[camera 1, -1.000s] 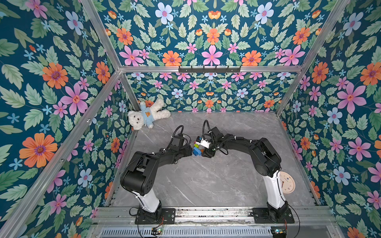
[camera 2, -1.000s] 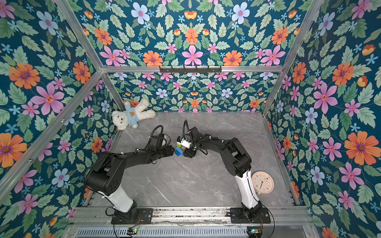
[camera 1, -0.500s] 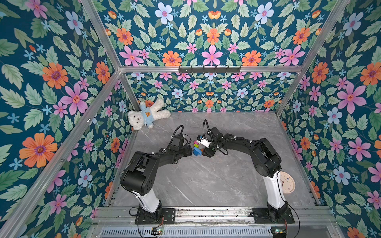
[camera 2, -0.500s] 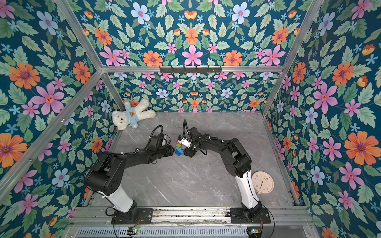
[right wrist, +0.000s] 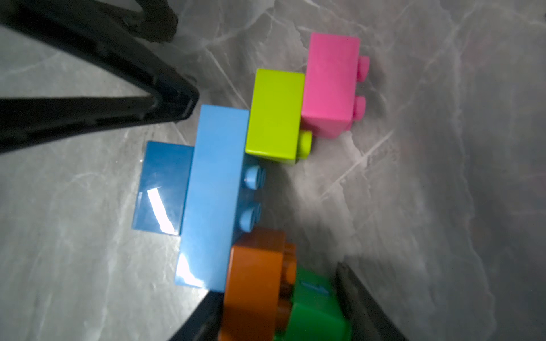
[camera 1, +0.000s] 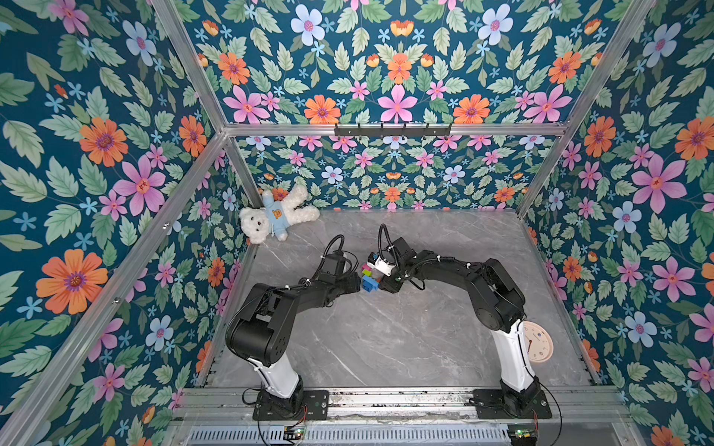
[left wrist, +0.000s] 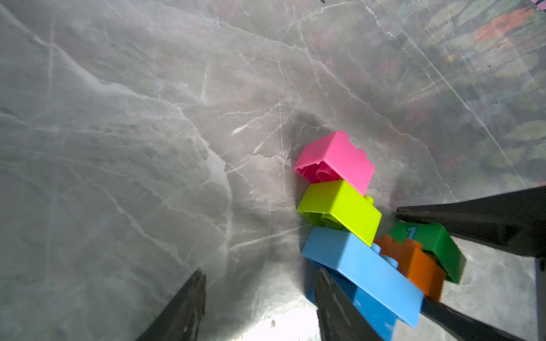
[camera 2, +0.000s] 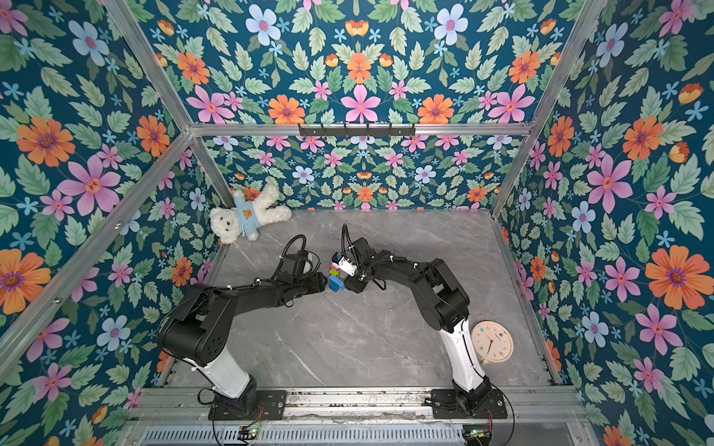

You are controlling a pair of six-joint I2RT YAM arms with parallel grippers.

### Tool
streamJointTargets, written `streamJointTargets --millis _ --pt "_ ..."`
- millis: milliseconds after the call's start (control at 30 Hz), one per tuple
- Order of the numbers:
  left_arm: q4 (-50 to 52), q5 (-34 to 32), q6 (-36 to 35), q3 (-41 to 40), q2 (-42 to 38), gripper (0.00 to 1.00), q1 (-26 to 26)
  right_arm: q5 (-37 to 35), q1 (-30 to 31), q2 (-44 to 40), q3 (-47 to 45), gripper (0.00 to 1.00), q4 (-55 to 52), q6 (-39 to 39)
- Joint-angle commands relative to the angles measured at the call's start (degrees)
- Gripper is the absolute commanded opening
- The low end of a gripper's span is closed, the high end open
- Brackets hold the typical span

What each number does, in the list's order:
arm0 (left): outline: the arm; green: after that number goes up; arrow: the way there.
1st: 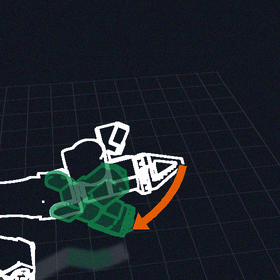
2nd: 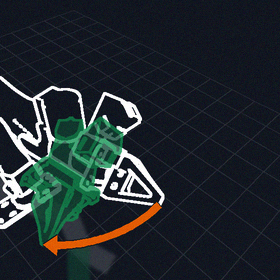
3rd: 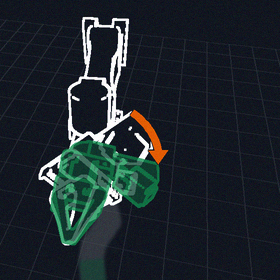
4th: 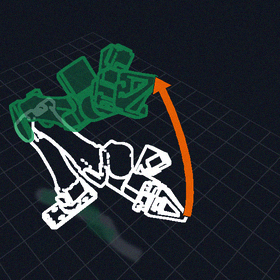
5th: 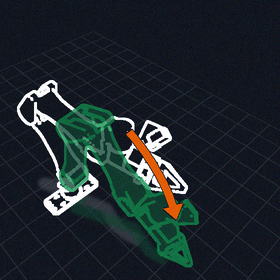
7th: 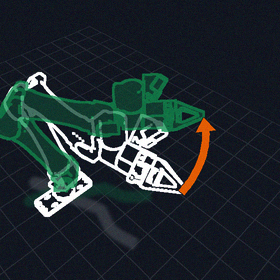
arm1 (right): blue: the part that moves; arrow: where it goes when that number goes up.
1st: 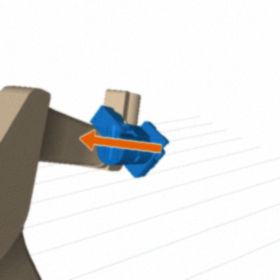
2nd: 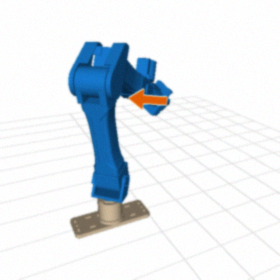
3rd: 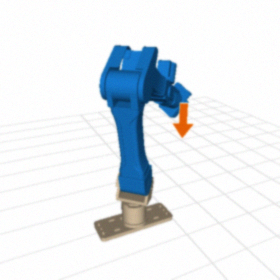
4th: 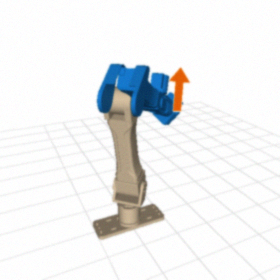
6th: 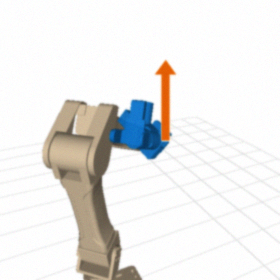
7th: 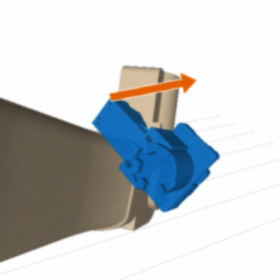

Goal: Assemble the letter v with lego
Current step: Assemble the lego brick with the lego brick.

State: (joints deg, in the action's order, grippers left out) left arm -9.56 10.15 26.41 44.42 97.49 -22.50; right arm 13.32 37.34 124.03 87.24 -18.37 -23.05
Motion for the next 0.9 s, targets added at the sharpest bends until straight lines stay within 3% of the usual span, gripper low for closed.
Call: streamJointTargets --millis 0,867 --pt "5.7 0.9 0.0 -0.2 0.8 0.62 0.0 1.7 0.3 0.7 -0.1 0.54 -5.9 -1.7" --pt "5.7 1.2 -0.2 0.0 1.2 0.62 0.1 5.1 0.5 1.8 1.4 0.45 -9.1 -6.3"
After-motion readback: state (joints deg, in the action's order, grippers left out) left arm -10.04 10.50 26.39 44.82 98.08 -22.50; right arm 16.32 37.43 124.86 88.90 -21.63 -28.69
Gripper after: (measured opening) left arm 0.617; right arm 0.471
